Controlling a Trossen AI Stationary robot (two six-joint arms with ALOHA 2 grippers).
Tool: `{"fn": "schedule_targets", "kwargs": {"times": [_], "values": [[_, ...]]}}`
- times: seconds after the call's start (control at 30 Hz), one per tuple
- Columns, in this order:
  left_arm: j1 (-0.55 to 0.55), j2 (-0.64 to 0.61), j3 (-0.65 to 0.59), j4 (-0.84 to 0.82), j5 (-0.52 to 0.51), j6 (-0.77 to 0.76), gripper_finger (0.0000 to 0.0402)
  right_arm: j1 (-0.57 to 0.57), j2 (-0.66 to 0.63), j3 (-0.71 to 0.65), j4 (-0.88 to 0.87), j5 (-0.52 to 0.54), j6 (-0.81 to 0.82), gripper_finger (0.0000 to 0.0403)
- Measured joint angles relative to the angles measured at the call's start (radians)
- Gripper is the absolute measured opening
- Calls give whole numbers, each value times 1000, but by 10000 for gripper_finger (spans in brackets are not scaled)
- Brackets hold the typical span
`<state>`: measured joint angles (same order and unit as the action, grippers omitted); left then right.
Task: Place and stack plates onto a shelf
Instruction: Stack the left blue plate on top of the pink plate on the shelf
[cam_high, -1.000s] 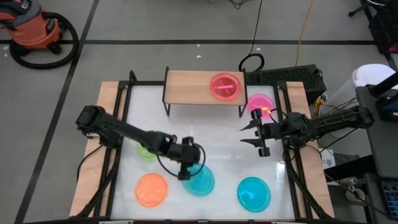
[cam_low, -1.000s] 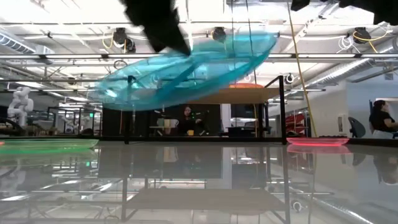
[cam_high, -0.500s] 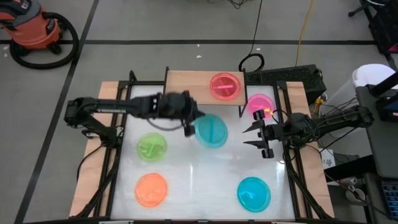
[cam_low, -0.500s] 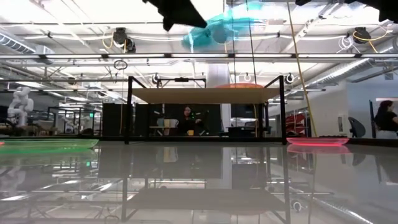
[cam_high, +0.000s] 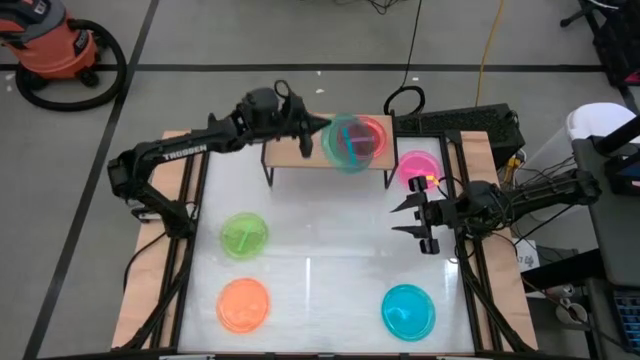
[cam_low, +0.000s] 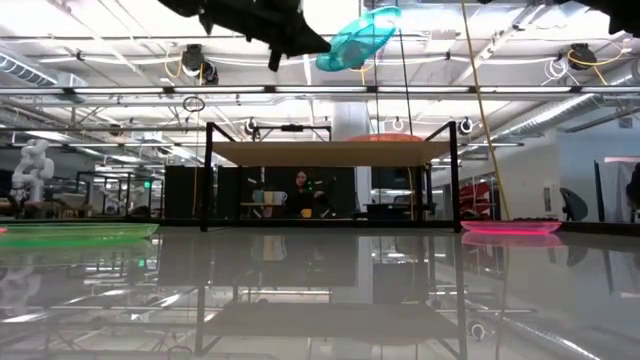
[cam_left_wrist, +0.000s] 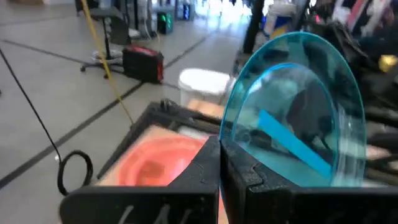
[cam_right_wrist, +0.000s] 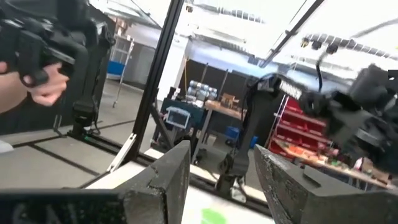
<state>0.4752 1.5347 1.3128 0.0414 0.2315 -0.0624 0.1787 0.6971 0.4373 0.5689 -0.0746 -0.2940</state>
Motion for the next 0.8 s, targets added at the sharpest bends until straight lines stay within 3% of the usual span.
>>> {"fn": "schedule_targets", "kwargs": {"times": [0.4, 0.63, 0.8], "values": [[137, 156, 0, 142, 119, -109, 1, 0, -2, 0, 7, 1, -39, 160], [167, 259, 2, 315, 146, -185, 1, 0, -3, 0, 7, 2, -40, 160], [177, 335, 49, 317, 182, -210, 1, 0, -3, 0, 6, 3, -60, 160]]}}
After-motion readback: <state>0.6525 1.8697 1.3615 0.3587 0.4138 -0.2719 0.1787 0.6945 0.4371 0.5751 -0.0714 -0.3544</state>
